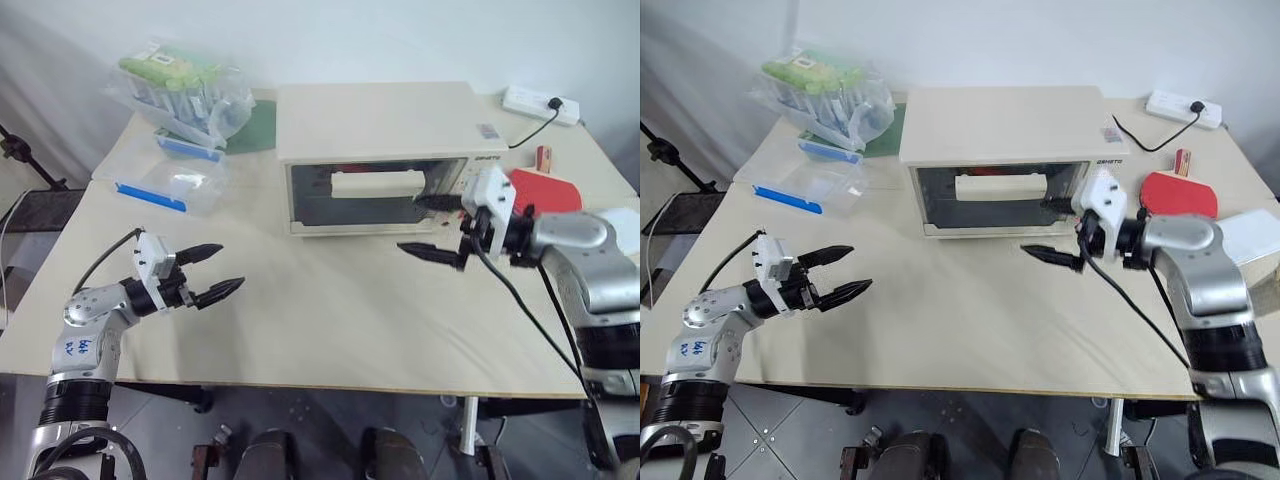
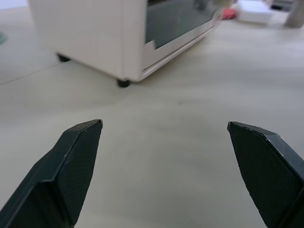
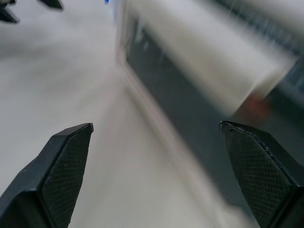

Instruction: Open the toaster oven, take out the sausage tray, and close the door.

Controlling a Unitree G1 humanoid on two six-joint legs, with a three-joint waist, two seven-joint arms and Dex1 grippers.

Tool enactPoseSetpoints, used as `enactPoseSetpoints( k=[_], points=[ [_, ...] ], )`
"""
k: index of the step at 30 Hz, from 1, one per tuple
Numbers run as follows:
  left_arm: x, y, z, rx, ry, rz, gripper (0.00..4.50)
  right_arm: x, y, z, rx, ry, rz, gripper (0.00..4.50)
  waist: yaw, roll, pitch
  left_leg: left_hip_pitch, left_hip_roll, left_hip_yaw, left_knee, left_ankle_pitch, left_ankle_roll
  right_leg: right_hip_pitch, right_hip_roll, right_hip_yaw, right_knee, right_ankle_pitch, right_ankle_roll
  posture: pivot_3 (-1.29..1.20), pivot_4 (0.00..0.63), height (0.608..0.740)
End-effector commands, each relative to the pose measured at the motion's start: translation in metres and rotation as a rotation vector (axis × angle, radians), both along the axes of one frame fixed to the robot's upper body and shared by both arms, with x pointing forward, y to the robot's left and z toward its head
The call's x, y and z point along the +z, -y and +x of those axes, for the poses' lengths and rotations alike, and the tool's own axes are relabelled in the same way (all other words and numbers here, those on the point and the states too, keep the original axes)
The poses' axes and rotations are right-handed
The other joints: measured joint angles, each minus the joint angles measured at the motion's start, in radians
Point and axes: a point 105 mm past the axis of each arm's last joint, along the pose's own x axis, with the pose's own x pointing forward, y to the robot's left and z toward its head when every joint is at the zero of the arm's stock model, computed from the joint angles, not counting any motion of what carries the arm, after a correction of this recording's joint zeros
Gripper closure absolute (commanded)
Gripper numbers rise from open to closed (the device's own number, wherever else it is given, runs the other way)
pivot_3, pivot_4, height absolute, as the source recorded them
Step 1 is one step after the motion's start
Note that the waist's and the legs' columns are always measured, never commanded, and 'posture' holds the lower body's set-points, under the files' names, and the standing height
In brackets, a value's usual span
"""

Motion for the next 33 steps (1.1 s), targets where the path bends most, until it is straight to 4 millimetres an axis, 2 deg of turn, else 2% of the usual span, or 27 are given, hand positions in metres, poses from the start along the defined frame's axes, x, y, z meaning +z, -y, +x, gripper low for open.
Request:
enactPoseSetpoints(
  k=[1, 7, 12, 15, 22, 24, 27, 33],
  points=[
    [0.033, 0.004, -0.008, -0.064, 0.091, -0.061, 0.0, 0.019, -0.009, -0.002, 0.067, 0.084, -0.051, 0.03, 0.0, -0.001, 0.0, 0.0, 0.0, 0.0, 0.0, 0.0, 0.0, 0.0, 0.0, 0.0, 0.0, 0.0, 0.0, 0.0, 0.15, 0.74],
    [0.052, 0.006, -0.008, -0.07, 0.13, -0.097, 0.0, 0.031, -0.022, -0.01, 0.162, 0.098, -0.071, 0.03, -0.005, -0.001, 0.001, 0.0, 0.001, 0.0, 0.0, 0.0, 0.0, 0.0, 0.001, 0.0, 0.0, 0.0, 0.0, 0.0, 0.15, 0.74],
    [0.071, 0.008, -0.003, -0.095, 0.198, -0.136, 0.0, 0.018, -0.029, -0.035, 0.27, 0.047, -0.142, 0.03, -0.019, -0.001, 0.002, -0.001, 0.001, 0.001, -0.001, 0.0, -0.001, -0.001, 0.001, -0.001, 0.0, 0.0, 0.0, 0.0, 0.15, 0.74],
    [0.075, 0.008, 0.002, -0.098, 0.18, -0.154, 0.6, 0.013, -0.028, -0.038, 0.268, 0.031, -0.146, 0.0, -0.025, -0.001, 0.002, 0.0, 0.002, 0.001, -0.001, -0.001, -0.001, -0.001, 0.002, -0.001, 0.0, 0.0, 0.0, 0.0, 0.15, 0.74],
    [0.077, 0.013, 0.005, -0.158, 0.136, -0.159, 2.74, 0.002, -0.029, -0.041, 0.259, 0.017, -0.16, 0.0, -0.021, -0.003, 0.003, 0.0, 0.003, 0.002, 0.0, -0.001, -0.002, -0.001, 0.003, -0.001, 0.0, 0.0, 0.0, 0.0, 0.15, 0.74],
    [0.083, 0.015, 0.003, -0.209, 0.113, -0.171, 3.41, -0.003, -0.028, -0.041, 0.252, 0.007, -0.163, 0.0, -0.021, -0.003, 0.003, 0.0, 0.003, 0.002, 0.0, -0.001, -0.002, -0.001, 0.003, -0.001, 0.0, 0.0, 0.0, 0.0, 0.15, 0.74],
    [0.09, 0.016, 0.013, -0.222, 0.113, -0.194, 4.37, -0.012, -0.027, -0.043, 0.243, -0.011, -0.172, 0.0, -0.02, -0.004, 0.004, 0.0, 0.003, 0.002, 0.001, -0.001, -0.002, -0.001, 0.004, -0.001, 0.0, 0.0, 0.0, 0.0, 0.15, 0.74],
    [0.09, 0.028, 0.022, -0.276, 0.086, -0.155, 4.47, -0.021, -0.028, -0.046, 0.236, -0.024, -0.184, 0.0, -0.02, -0.004, 0.004, 0.0, 0.003, 0.002, 0.001, -0.001, -0.002, -0.001, 0.004, -0.001, 0.0, 0.0, 0.0, 0.0, 0.15, 0.74]
  ],
)
